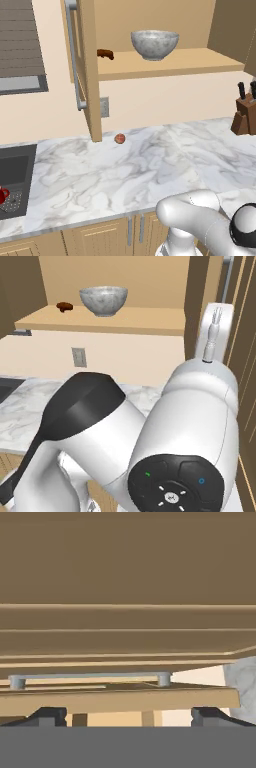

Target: Pick the mug and place it in the sink. Pick the bowl and place it in the open cabinet and then close the cabinet.

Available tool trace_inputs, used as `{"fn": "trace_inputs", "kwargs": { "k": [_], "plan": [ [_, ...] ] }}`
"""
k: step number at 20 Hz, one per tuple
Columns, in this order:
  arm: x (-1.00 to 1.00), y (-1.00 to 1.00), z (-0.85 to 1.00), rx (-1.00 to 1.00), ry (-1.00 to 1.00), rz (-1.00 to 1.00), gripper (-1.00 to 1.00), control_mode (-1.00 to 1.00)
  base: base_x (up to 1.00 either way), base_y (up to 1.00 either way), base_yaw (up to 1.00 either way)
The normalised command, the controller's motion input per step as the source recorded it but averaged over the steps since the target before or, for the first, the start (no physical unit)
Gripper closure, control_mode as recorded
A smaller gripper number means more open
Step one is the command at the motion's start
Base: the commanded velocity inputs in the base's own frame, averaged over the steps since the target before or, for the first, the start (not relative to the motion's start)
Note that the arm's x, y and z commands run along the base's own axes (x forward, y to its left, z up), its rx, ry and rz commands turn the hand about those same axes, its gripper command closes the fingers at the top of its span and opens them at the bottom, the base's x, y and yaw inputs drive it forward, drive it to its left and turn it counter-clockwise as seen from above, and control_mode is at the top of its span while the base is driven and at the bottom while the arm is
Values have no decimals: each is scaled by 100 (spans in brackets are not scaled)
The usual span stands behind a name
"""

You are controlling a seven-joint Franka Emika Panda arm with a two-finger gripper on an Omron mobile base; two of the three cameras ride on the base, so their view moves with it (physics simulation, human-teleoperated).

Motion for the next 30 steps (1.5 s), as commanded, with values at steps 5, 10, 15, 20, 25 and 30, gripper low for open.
{"fn": "trace_inputs", "kwargs": {
  "k": [5,10,15,20,25,30],
  "plan": [
    [27,-18,-12,5,11,0,-100,-100,0,0,0],
    [42,-10,-15,2,13,0,-100,-100,0,0,0],
    [44,-10,-11,0,11,0,-100,-100,0,0,0],
    [44,-1,-45,8,16,0,-100,-100,0,0,0],
    [53,0,-46,7,14,0,-100,-100,0,0,0],
    [61,1,-52,8,13,0,-100,-100,0,0,0]
  ]
}}
